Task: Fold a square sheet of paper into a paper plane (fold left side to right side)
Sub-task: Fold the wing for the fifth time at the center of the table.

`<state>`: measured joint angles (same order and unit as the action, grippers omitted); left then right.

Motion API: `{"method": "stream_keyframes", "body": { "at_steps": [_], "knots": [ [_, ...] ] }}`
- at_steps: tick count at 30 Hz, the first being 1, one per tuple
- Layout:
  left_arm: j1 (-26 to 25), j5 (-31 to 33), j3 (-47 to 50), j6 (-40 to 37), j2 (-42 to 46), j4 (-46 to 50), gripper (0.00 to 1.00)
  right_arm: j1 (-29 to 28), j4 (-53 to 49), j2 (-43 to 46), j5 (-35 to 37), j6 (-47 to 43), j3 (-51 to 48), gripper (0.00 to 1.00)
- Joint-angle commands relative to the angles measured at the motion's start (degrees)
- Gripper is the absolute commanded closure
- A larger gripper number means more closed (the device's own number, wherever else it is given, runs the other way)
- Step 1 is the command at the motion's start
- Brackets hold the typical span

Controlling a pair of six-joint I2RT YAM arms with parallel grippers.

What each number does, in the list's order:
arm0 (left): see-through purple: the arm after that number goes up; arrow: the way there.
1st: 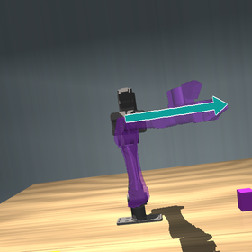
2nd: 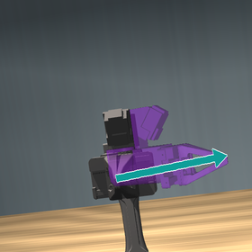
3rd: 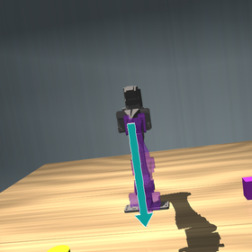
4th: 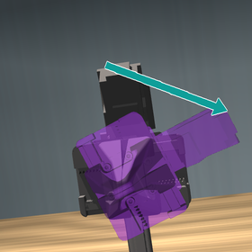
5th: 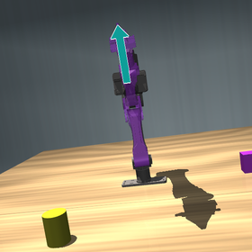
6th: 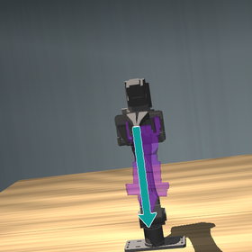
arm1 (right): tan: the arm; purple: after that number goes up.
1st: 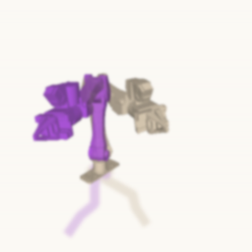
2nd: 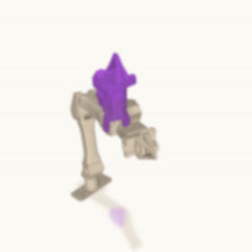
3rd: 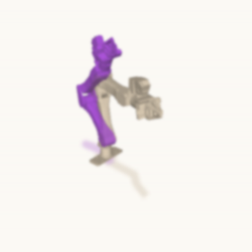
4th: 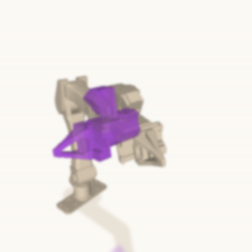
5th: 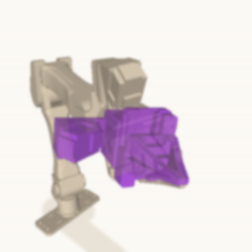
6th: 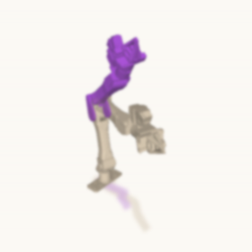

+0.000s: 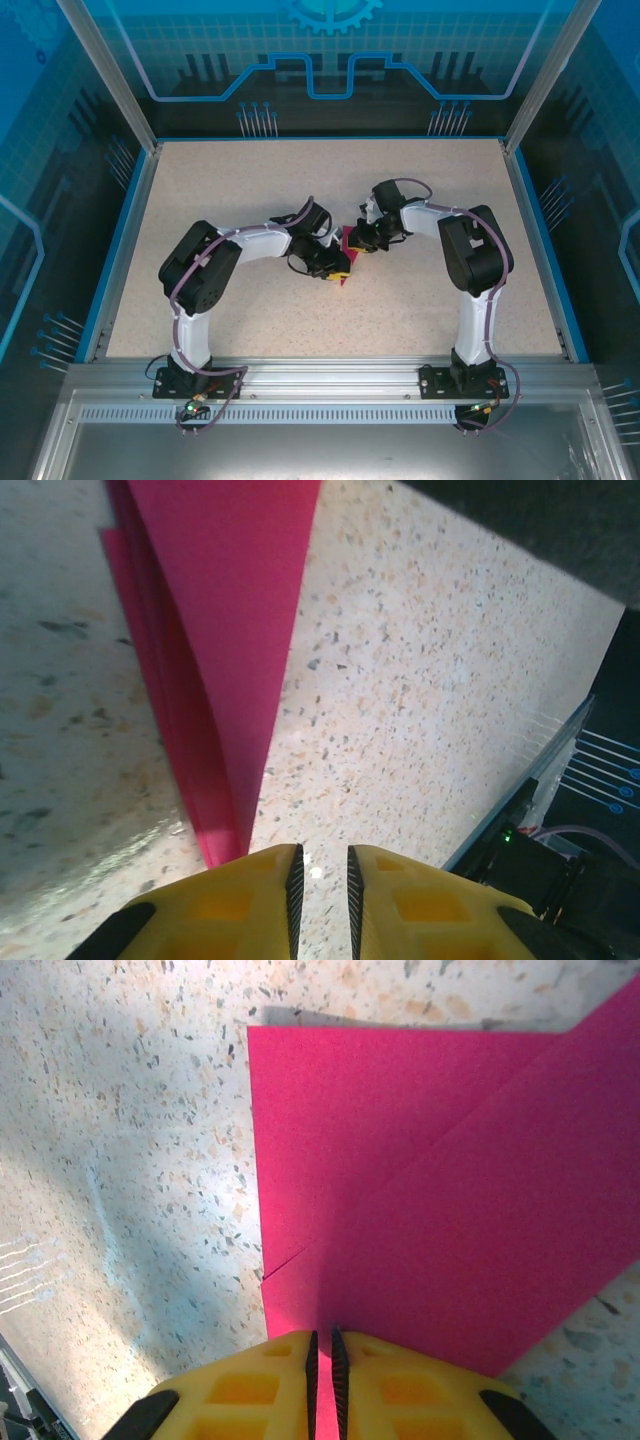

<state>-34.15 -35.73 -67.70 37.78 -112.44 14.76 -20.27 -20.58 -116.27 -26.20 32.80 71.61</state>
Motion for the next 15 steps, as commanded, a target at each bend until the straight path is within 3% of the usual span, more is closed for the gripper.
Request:
{"method": "stream_keyframes", "body": {
  "at_steps": [1, 15],
  "knots": [
    [-0.61, -2.77, -1.65, 0.54, -1.11, 0.49, 0.78, -0.27, -3.84, -1.96, 2.40, -1.15, 0.68, 0.84],
    [-0.65, -0.50, -1.86, -1.48, -3.99, 2.13, 0.79, -0.36, -4.63, -2.04, 2.72, -1.49, 0.98, 0.84]
  ]
}}
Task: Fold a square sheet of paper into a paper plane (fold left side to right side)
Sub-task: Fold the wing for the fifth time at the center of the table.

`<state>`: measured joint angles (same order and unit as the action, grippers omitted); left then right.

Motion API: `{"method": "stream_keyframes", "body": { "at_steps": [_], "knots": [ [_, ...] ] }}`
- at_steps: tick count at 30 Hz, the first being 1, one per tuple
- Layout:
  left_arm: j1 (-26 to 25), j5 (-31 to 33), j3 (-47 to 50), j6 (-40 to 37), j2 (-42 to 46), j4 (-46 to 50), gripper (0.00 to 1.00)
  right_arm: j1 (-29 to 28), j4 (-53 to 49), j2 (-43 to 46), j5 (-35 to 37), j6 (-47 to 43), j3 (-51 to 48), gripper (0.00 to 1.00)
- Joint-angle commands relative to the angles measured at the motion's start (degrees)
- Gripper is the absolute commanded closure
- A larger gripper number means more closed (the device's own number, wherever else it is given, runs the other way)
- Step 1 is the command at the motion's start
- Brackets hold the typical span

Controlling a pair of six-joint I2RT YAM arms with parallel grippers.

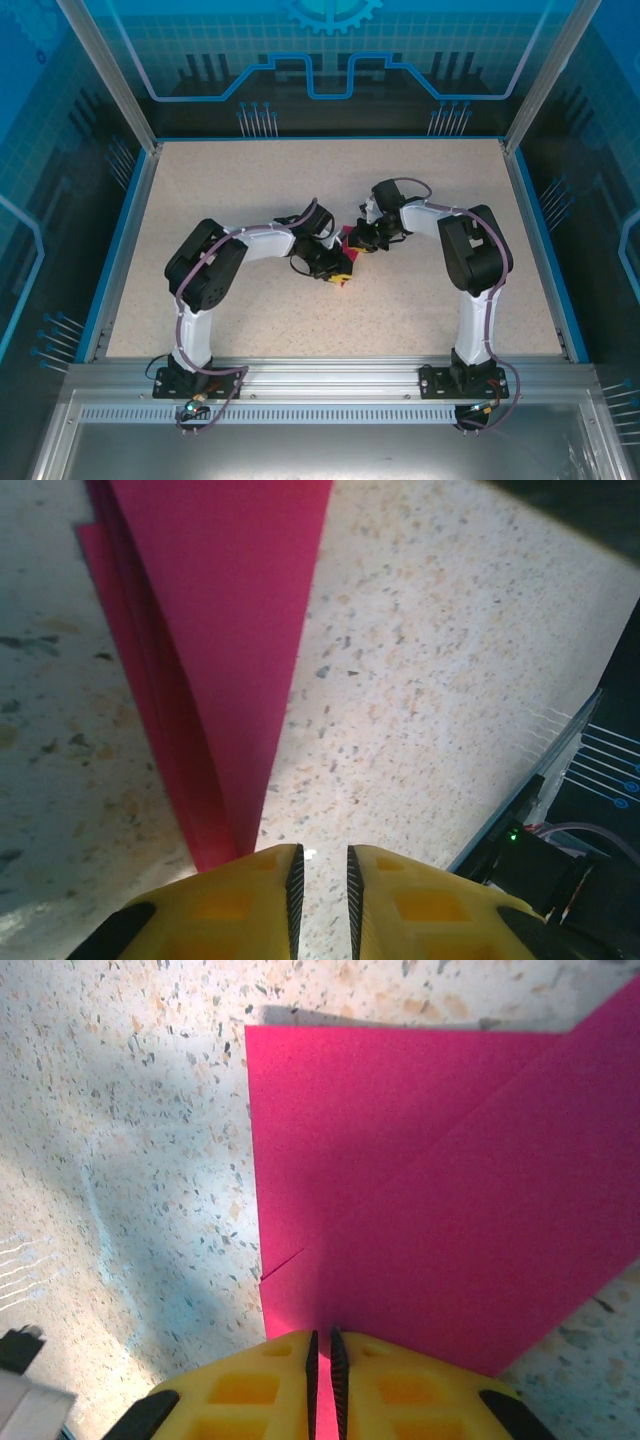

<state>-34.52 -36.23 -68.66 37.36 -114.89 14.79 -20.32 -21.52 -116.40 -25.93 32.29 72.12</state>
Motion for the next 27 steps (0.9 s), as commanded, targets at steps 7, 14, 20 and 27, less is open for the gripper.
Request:
{"method": "stream_keyframes", "body": {
  "at_steps": [7, 14, 20, 27],
  "knots": [
    [-0.34, 1.28, 1.08, -0.58, -1.84, 1.32, 0.79, -0.34, -4.28, -1.81, 2.84, -1.18, 0.65, 0.84],
    [-0.25, 2.30, 2.00, -0.36, -0.78, 1.11, 0.80, -0.34, -4.91, -1.99, 3.34, -1.53, 0.90, 0.84],
    [-0.27, 2.82, 2.22, 0.07, 0.17, 0.92, 0.80, -0.34, -5.37, -2.49, 3.74, -1.79, 1.09, 0.84],
    [-0.14, 3.95, 2.92, 0.34, 1.64, 1.03, 0.80, -0.33, -5.86, -3.13, 3.92, -1.96, 1.44, 0.84]
  ]
}}
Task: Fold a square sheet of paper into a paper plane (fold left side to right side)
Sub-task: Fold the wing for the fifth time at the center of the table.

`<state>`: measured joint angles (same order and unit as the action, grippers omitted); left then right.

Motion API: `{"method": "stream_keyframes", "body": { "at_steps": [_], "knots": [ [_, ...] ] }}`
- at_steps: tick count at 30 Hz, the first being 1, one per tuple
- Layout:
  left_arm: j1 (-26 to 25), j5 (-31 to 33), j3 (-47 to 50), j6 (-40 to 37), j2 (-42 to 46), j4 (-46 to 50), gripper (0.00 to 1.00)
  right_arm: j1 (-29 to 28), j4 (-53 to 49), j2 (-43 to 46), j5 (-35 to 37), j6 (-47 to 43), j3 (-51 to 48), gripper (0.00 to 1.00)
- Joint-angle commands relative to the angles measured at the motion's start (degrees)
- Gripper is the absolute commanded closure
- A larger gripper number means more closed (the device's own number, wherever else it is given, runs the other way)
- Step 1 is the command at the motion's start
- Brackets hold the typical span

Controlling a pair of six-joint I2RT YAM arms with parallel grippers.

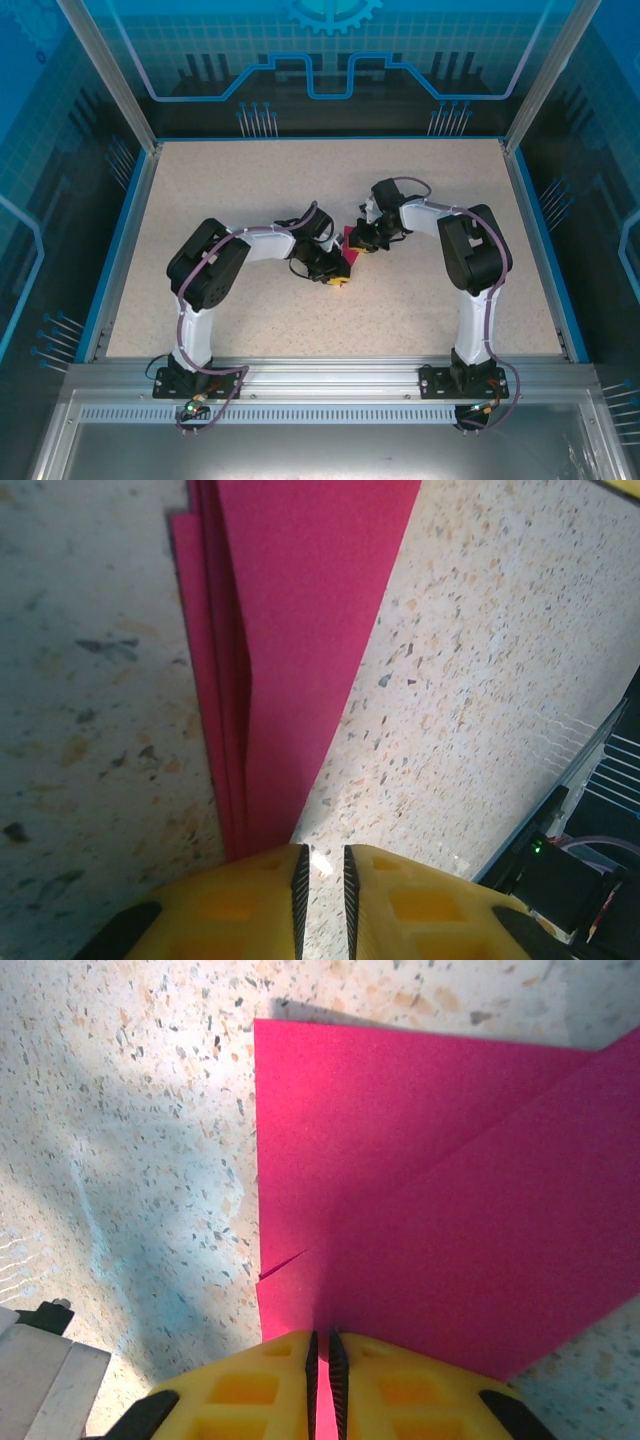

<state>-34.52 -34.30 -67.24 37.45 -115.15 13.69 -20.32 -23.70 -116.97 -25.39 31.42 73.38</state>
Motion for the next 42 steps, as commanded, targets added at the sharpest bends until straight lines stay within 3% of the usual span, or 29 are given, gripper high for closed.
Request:
{"method": "stream_keyframes", "body": {
  "at_steps": [1, 12, 28, 37, 42],
  "knots": [
    [-0.11, 2.20, 1.50, 0.25, 2.08, 2.13, 0.80, -0.33, -3.79, -2.64, 3.46, -1.17, 0.22, 0.84],
    [0.39, 2.57, 3.75, 0.61, 1.95, 1.17, 0.80, -0.29, -4.52, -3.00, 3.74, -1.45, 0.51, 0.84],
    [0.51, 0.85, 12.04, 1.39, 6.71, -0.60, 0.89, -0.34, -5.04, -3.18, 3.68, -1.61, 1.05, 0.84],
    [3.27, -1.72, 9.29, 2.20, 10.65, -1.13, 0.88, -0.34, -5.04, -2.92, 3.34, -1.71, 1.01, 0.84],
    [3.25, -3.00, 5.39, 1.66, 8.43, -1.31, 0.86, -0.32, -5.01, -2.70, 3.32, -1.71, 1.05, 0.84]
  ]
}}
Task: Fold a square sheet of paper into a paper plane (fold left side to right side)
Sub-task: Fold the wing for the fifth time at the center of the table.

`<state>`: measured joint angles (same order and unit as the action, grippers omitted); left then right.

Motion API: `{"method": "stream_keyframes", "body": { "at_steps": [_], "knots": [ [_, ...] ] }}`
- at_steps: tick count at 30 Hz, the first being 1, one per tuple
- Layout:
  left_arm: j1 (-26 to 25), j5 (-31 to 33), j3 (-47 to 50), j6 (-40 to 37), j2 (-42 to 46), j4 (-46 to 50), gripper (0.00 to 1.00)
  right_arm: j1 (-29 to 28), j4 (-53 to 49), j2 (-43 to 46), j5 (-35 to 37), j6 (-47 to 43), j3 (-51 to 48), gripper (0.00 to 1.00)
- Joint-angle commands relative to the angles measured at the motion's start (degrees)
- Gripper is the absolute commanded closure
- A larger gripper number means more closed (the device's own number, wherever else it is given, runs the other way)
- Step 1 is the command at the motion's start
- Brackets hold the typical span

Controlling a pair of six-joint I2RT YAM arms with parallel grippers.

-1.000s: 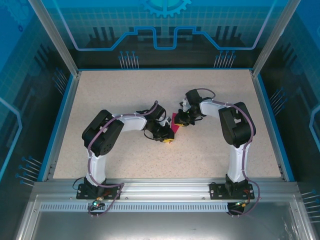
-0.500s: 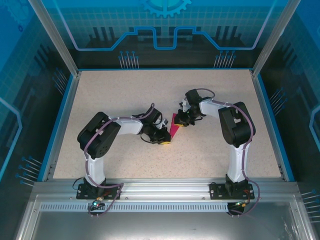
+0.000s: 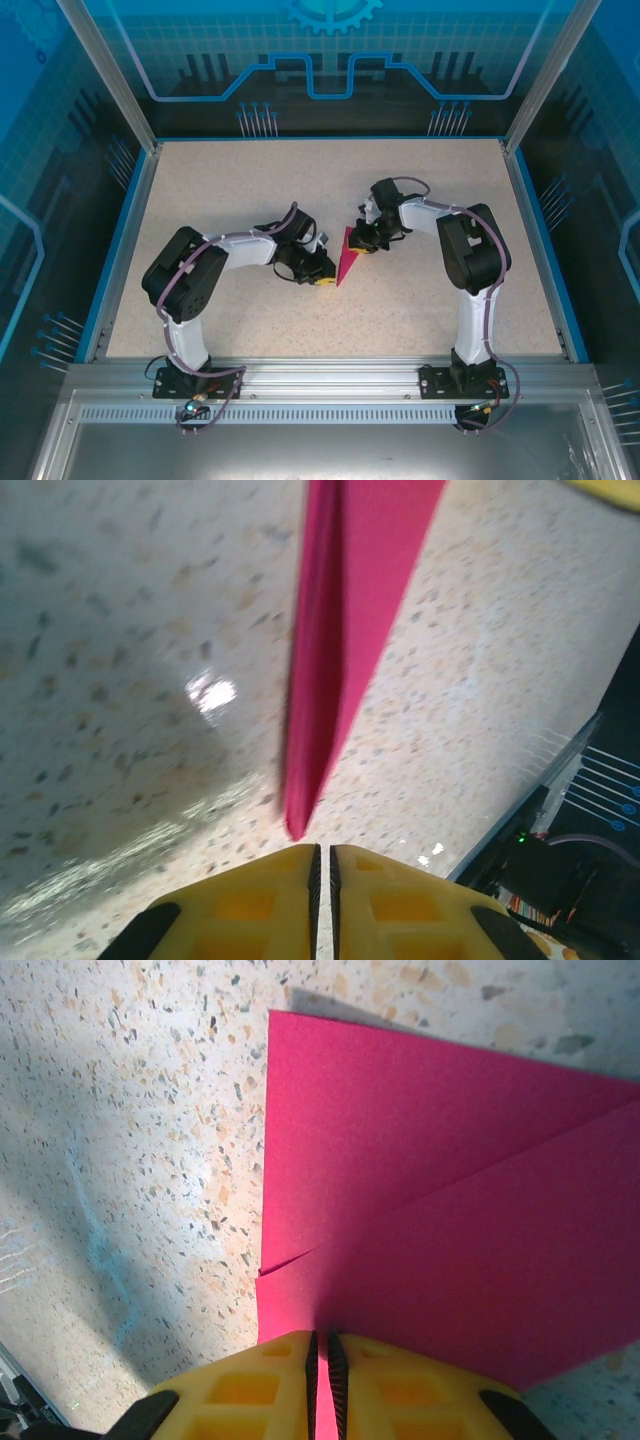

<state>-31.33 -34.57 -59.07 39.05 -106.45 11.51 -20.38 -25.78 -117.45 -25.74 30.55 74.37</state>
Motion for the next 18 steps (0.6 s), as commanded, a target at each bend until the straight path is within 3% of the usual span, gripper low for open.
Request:
{"method": "stream_keyframes", "body": {
  "at_steps": [1, 10, 18],
  "knots": [
    [0.11, -2.93, -3.28, -0.03, -1.22, 0.64, 0.86, -0.25, -2.96, -2.26, 3.65, -0.90, 0.00, 0.84],
    [-0.88, -4.82, -6.82, -0.30, -8.35, -0.48, 0.85, -0.43, -2.56, -1.73, 3.13, -0.86, 0.03, 0.84],
    [-1.06, -2.17, -1.91, -1.59, -7.14, 1.54, 0.85, -0.30, -2.70, -0.50, 3.84, -0.88, 0.49, 0.83]
  ]
}}
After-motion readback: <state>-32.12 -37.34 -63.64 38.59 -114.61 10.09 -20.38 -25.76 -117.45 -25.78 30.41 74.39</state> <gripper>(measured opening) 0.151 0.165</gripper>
